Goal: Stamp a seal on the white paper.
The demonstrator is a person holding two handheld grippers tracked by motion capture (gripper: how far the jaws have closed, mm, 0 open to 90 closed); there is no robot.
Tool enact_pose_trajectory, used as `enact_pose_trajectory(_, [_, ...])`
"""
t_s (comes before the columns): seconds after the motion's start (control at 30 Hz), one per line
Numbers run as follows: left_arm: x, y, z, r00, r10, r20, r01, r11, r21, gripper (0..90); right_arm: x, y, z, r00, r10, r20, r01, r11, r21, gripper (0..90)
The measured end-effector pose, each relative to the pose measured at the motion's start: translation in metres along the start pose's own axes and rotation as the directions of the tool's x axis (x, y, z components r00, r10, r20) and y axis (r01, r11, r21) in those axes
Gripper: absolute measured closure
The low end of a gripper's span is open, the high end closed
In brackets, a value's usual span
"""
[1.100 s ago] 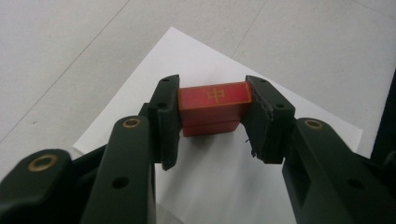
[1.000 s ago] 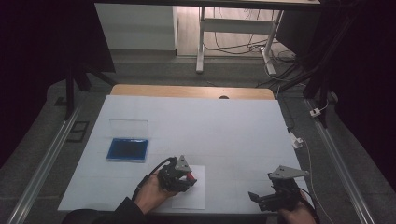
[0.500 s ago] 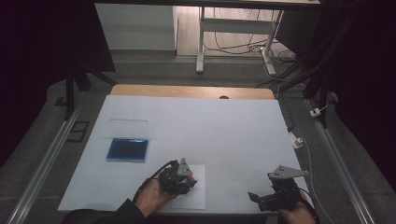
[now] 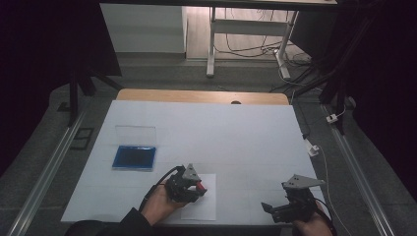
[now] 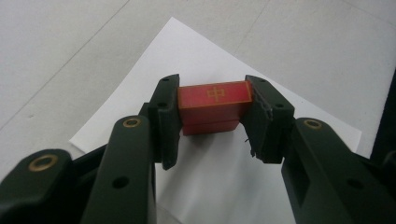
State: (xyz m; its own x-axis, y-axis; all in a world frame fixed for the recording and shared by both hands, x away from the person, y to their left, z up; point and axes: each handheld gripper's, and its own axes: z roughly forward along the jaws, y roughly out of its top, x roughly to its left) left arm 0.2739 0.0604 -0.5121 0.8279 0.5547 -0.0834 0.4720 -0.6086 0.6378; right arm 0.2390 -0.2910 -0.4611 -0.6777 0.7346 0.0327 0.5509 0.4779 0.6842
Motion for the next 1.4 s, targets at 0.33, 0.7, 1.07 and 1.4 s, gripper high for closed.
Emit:
enact_pose_trajectory(0.33, [-0.005, 0.001, 0.000, 0.9986, 0.040, -0.033, -0.040, 0.9991, 0.014, 58.2, 0.000, 0.000, 0.000, 1.0000, 0.000, 0.000, 0.000, 1.000, -0.001, 0.0])
enact_pose_trajectory(0.7, [-0.004, 0.003, 0.000, 0.9990, 0.038, -0.025, -0.038, 0.9992, 0.012, 57.9, 0.000, 0.000, 0.000, 1.0000, 0.002, -0.001, -0.002, 1.000, -0.004, 0.0])
enact_pose_trajectory(1.07, [-0.009, 0.008, -0.011, 0.9962, 0.075, -0.044, -0.077, 0.9965, -0.034, 57.7, 0.000, 0.000, 0.000, 1.0000, 0.002, -0.002, -0.002, 1.000, -0.006, 0.0])
enact_pose_trajectory(1.4, [-0.004, 0.009, -0.021, 0.9984, 0.056, -0.008, -0.057, 0.9973, -0.047, 57.7, 0.000, -0.001, -0.001, 1.0000, -0.001, -0.003, 0.001, 1.000, -0.010, 0.0])
